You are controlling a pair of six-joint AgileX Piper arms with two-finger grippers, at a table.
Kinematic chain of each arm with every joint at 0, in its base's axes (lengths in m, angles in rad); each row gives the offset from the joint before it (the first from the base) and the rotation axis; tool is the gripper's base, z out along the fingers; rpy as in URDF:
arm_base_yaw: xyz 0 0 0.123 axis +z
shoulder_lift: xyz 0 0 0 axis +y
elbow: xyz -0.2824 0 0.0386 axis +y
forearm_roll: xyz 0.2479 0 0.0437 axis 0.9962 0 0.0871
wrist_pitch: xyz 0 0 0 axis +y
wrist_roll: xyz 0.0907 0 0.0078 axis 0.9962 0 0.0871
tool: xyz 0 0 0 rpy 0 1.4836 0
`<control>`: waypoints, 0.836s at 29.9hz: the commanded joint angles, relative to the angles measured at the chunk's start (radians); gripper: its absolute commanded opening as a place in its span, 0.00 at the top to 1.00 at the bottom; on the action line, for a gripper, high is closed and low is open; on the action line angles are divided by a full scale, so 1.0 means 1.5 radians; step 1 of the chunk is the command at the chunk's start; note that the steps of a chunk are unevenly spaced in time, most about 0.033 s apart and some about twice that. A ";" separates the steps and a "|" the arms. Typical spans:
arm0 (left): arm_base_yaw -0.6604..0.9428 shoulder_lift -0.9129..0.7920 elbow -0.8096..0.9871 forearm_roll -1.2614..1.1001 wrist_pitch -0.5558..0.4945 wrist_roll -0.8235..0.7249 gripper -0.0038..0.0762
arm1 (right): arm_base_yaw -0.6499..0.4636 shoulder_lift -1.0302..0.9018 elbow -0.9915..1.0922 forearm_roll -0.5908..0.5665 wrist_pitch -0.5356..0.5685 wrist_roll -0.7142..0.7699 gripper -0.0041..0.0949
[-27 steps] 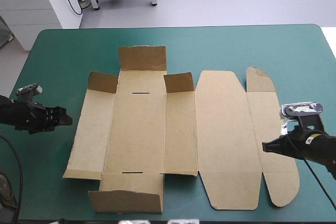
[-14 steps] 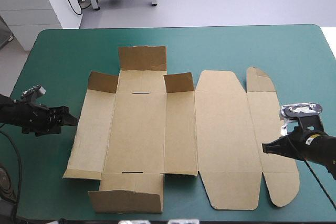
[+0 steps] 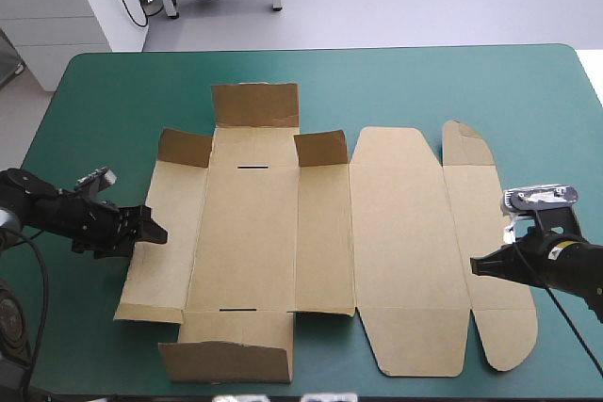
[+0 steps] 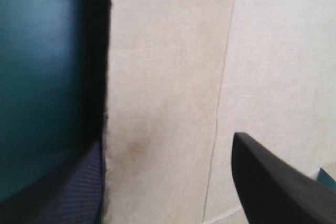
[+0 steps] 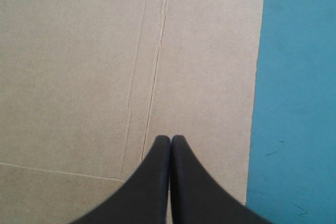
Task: Fold the box
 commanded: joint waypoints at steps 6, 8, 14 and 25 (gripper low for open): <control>-0.050 -0.021 0.010 -0.113 0.057 -0.001 0.35 | -0.005 -0.005 -0.018 0.005 -0.025 -0.006 0.98; -0.051 -0.021 0.010 -0.139 0.065 0.002 0.35 | -0.005 -0.005 -0.018 0.006 -0.025 -0.006 0.98; -0.069 -0.021 0.010 -0.140 0.065 -0.024 0.42 | -0.005 -0.005 -0.018 0.006 -0.026 -0.007 0.98; -0.091 -0.021 0.010 -0.052 0.065 -0.094 0.96 | -0.005 -0.005 -0.018 0.008 -0.026 -0.014 0.98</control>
